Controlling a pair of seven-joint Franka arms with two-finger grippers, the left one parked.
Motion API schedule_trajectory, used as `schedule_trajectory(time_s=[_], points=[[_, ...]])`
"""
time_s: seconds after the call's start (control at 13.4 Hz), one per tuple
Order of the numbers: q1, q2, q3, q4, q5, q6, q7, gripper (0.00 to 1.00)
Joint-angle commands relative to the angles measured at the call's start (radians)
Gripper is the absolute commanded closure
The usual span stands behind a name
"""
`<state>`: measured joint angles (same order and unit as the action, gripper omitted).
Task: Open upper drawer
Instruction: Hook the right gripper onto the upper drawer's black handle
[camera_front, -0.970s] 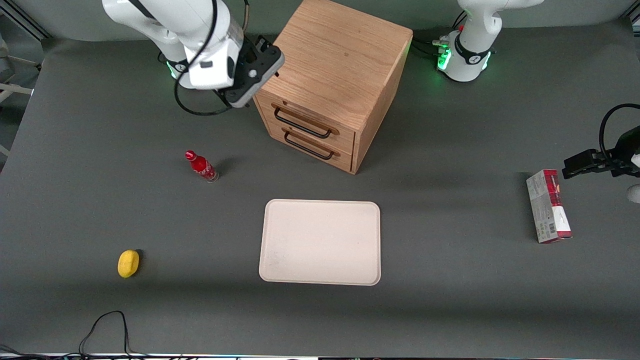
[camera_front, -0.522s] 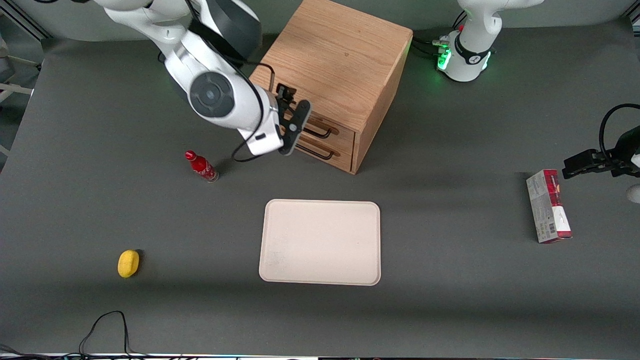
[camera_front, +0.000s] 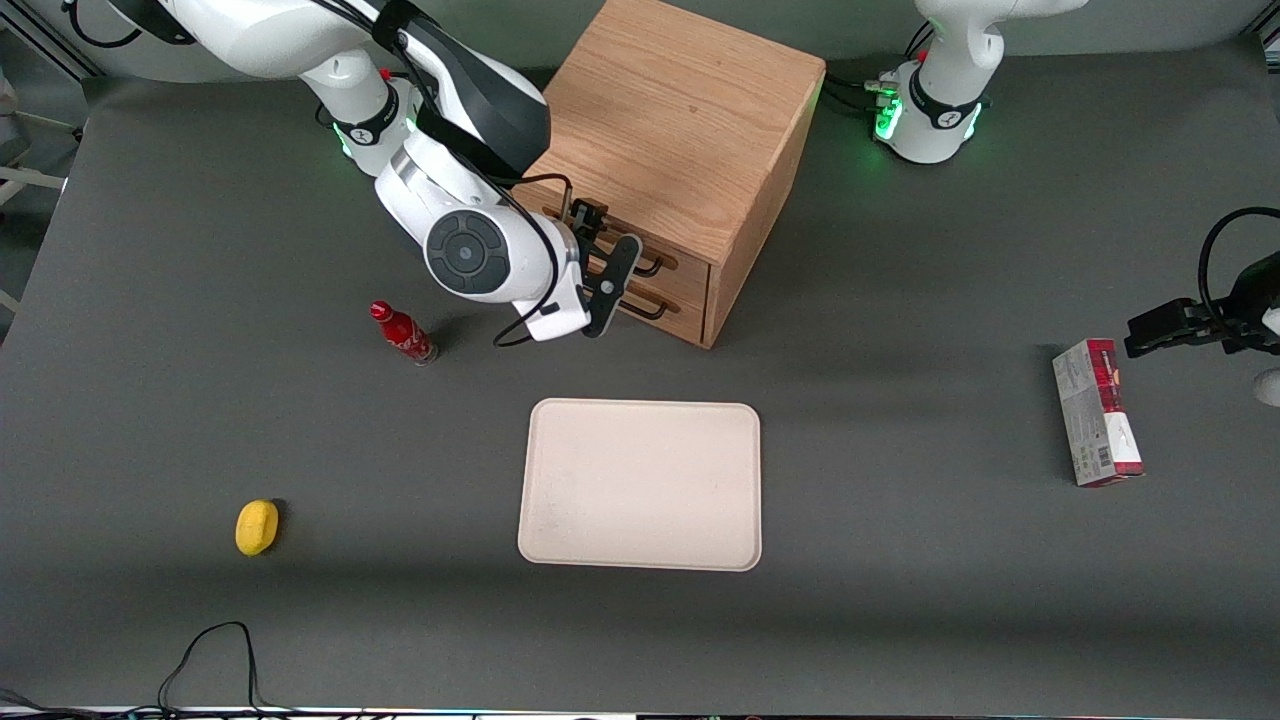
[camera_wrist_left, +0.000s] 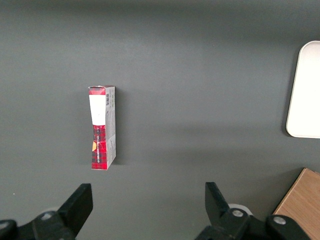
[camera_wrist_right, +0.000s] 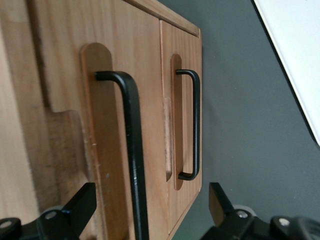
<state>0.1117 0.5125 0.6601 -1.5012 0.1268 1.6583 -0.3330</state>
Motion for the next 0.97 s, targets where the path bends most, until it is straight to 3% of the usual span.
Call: schedule_trajectory(time_s=[0.0, 0.15, 0.9], points=[[0.011, 0.034, 0.007, 0.003, -0.042, 0.037, -0.015, 0.00], [0.013, 0.037, 0.007, -0.017, -0.047, 0.081, -0.015, 0.00], [0.002, 0.158, -0.010, 0.142, -0.268, 0.083, -0.098, 0.00]])
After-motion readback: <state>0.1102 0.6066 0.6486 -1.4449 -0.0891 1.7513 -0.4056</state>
